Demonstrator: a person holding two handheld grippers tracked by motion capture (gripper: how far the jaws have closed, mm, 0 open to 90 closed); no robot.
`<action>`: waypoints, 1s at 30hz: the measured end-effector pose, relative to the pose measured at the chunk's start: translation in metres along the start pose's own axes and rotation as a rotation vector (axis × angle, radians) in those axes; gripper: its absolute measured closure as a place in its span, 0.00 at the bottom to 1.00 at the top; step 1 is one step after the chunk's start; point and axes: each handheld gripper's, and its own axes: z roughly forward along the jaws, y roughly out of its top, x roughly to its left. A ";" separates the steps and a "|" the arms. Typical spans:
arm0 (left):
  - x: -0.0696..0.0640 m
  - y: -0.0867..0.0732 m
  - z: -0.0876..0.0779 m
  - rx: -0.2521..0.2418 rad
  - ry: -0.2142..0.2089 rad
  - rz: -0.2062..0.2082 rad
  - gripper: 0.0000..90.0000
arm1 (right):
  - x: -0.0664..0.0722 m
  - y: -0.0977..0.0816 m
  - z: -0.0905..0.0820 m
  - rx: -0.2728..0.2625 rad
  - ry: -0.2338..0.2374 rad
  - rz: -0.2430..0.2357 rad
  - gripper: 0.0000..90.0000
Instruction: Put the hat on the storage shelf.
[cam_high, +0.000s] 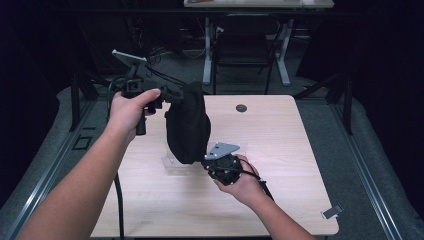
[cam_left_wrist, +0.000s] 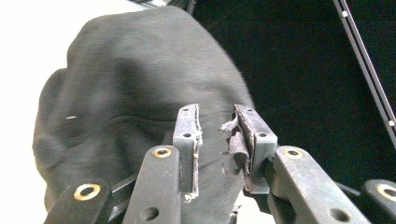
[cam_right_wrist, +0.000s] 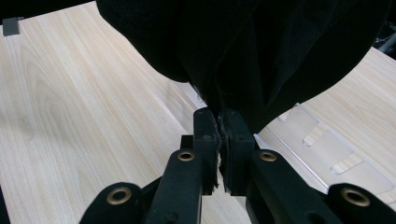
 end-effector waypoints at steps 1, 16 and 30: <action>0.000 0.000 0.000 0.000 0.000 0.000 0.79 | 0.000 -0.001 0.000 0.001 0.000 0.002 0.96; 0.042 -0.008 -0.018 0.002 0.094 -0.027 0.76 | -0.013 -0.021 0.004 0.030 -0.009 0.084 0.96; 0.062 -0.015 -0.029 0.006 0.155 -0.037 0.74 | -0.015 -0.028 0.000 0.032 -0.011 0.083 0.95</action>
